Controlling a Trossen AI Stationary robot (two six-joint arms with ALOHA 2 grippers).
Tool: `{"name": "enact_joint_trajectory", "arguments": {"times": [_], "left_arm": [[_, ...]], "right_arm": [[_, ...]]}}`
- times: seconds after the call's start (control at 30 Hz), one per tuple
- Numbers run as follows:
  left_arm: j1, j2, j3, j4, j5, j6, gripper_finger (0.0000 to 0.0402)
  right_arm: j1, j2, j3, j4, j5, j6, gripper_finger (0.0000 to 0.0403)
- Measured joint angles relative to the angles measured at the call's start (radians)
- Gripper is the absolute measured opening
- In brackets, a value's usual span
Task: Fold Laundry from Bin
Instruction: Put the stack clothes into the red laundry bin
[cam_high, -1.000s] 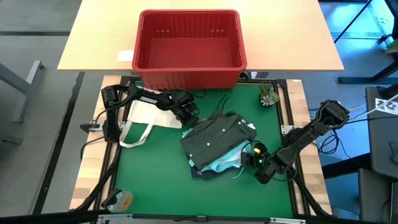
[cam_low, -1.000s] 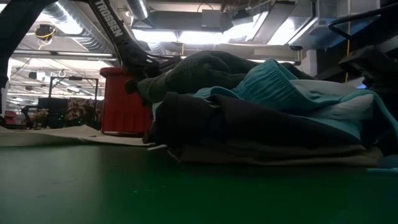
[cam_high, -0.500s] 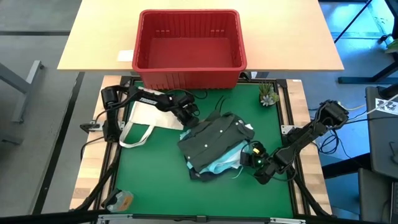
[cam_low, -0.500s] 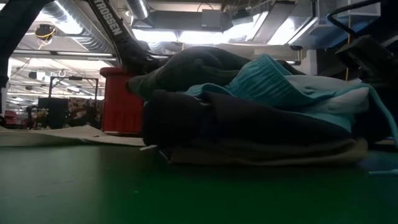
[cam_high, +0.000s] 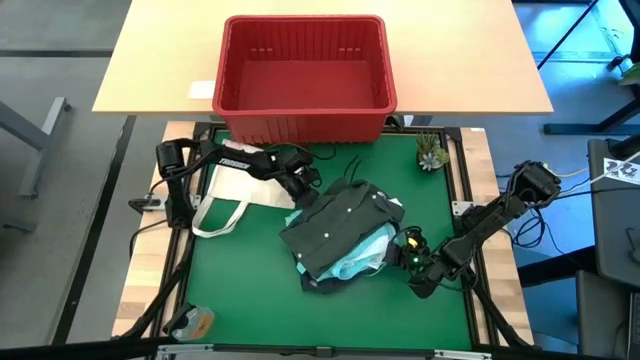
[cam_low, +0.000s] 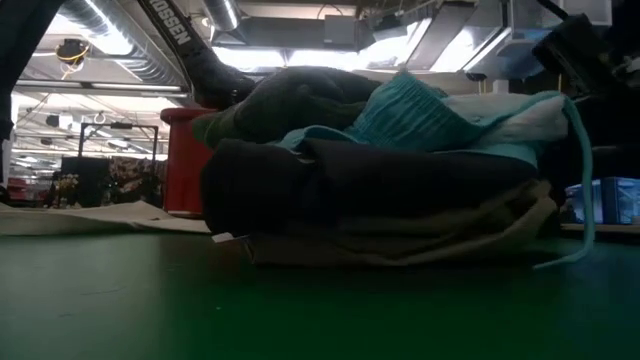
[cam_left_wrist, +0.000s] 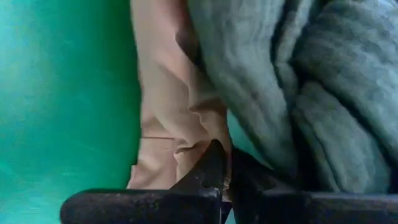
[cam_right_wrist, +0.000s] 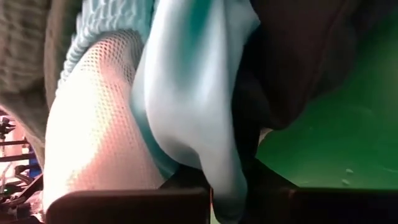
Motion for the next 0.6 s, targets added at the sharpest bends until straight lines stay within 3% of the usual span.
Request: {"name": "enact_joint_trajectory", "arguments": {"times": [0.6], "left_arm": [[-0.042,-0.002,0.002,0.201,0.065,-0.129,0.0004]], "right_arm": [[-0.138,0.0,0.103,-0.004,-0.036,-0.287,0.0012]]}}
